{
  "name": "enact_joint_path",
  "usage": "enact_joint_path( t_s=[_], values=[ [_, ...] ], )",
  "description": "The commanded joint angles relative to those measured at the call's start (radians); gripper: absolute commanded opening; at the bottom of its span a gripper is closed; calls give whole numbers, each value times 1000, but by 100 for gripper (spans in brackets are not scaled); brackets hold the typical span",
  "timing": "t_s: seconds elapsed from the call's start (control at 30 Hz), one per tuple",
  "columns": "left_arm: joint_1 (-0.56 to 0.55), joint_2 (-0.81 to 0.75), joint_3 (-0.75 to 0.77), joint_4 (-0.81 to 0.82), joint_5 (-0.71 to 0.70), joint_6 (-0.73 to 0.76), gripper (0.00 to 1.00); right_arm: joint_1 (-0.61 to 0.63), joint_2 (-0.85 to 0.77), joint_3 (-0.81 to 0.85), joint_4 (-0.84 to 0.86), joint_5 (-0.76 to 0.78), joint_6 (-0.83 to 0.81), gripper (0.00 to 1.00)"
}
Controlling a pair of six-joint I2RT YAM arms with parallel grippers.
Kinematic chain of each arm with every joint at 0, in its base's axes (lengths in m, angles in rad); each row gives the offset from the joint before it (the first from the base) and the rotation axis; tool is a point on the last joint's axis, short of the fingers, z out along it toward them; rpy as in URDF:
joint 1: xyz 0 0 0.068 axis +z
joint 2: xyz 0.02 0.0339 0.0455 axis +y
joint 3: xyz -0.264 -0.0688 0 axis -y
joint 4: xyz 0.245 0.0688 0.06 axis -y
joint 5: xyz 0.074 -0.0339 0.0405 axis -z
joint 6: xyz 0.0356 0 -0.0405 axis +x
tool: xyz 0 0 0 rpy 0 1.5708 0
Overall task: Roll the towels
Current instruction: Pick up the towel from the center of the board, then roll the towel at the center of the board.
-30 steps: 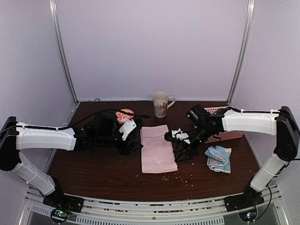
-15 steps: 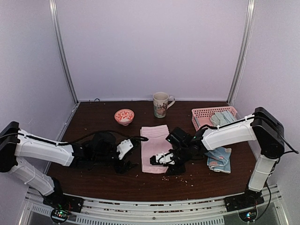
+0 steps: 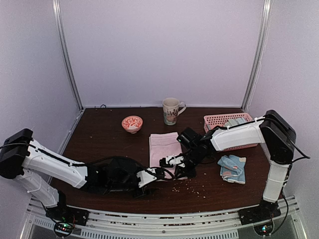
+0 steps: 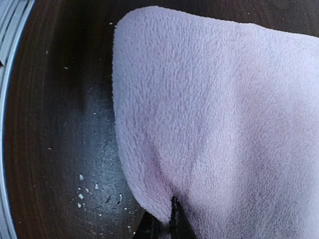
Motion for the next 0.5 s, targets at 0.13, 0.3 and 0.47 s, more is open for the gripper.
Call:
enact_joint_path(
  t_s=[0.13,0.3,0.47],
  values=[
    [-37,169,107,103,-101,166,62,-62,181,171,-435,-311,-88,3],
    [-37,285,198,81,-121,214,61,-72,207,187,-464,-326,-122,3],
    [-36,346,246,40,-82,220,48,-76,204,190,-470,-327,-125,3]
  ],
)
